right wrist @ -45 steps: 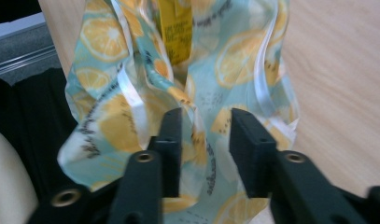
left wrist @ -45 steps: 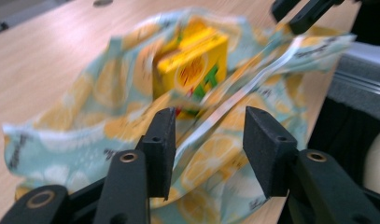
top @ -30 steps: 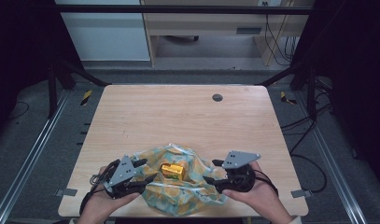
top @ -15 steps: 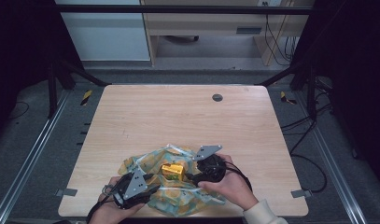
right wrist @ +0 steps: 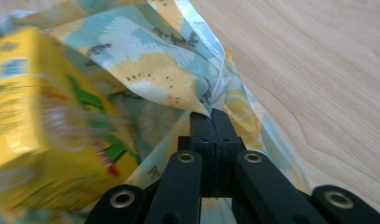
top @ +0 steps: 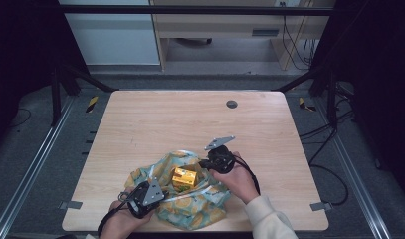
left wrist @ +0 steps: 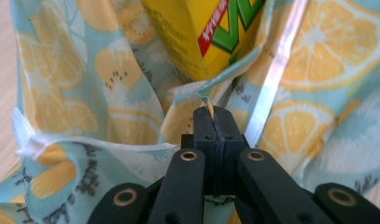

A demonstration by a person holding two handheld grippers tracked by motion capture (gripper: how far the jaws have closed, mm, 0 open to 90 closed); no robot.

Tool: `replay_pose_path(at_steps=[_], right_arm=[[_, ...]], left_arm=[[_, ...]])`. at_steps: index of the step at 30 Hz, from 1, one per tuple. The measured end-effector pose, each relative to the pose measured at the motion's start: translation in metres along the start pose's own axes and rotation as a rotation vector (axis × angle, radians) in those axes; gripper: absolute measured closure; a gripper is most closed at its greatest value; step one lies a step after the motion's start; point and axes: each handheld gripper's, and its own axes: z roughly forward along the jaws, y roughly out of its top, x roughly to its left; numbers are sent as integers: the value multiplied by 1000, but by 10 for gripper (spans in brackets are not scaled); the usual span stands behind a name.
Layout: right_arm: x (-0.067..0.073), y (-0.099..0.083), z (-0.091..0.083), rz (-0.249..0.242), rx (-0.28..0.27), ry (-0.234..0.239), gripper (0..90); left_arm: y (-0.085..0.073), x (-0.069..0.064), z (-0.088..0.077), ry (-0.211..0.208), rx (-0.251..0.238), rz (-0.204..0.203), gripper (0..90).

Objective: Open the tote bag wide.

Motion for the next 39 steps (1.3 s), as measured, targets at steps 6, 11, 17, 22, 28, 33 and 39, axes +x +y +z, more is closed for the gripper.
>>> replay_pose_path(at_steps=[6,11,17,22,28,33,39], right_arm=[[-14,-5,15,31,102,-23,900],[-27,-14,11,39,127,-79,900],[-46,-18,3,47,116,-179,900],[-48,-20,-5,48,44,-151,766],[-37,-20,-30,10,-45,-177,376],[-34,-22,-58,5,-134,-204,251],[-40,-34,-91,44,-217,-298,182]], left_arm=[[-6,-2,-1,-15,62,38,900],[-12,-3,-2,-28,95,35,900],[-16,0,-4,-16,119,22,900],[-17,3,-10,-25,65,11,900],[-9,11,-27,10,-171,-119,460],[-5,19,-35,22,-285,-187,281],[-9,42,-45,103,-342,-281,200]])
